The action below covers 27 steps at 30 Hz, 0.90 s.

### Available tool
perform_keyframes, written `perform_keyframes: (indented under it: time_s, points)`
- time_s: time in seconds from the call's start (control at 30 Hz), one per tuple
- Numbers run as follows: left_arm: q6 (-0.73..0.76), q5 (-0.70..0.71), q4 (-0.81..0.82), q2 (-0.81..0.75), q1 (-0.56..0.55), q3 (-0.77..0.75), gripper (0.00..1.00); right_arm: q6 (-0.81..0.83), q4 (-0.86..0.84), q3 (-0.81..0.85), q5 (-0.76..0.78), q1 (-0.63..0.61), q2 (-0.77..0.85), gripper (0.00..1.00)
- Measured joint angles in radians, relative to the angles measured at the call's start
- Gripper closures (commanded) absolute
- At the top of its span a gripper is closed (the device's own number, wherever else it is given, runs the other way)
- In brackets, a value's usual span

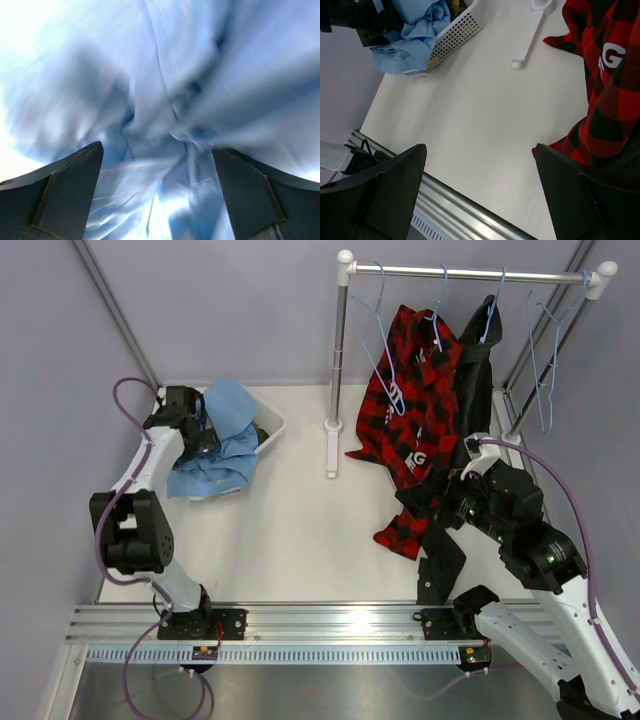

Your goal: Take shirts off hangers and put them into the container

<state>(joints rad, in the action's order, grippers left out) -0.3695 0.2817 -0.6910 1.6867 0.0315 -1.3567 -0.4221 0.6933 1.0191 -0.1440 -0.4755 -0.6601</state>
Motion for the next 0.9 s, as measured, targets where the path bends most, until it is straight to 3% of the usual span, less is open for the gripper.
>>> perform_keyframes:
  time_s: [0.47,0.67,0.9]
  points:
    - [0.003,-0.140,-0.069,-0.463,-0.005,-0.122,0.01,0.046,0.041,0.086,0.025,0.000,0.011,0.01]
    - [0.041,-0.214,-0.124,-0.679,-0.006,-0.169,0.01,0.127,0.092,0.293,0.161,0.000,-0.010,0.01]
    - [0.097,-0.196,-0.134,-1.013,-0.009,-0.211,0.01,0.261,0.089,0.459,0.331,0.001,0.040,0.01]
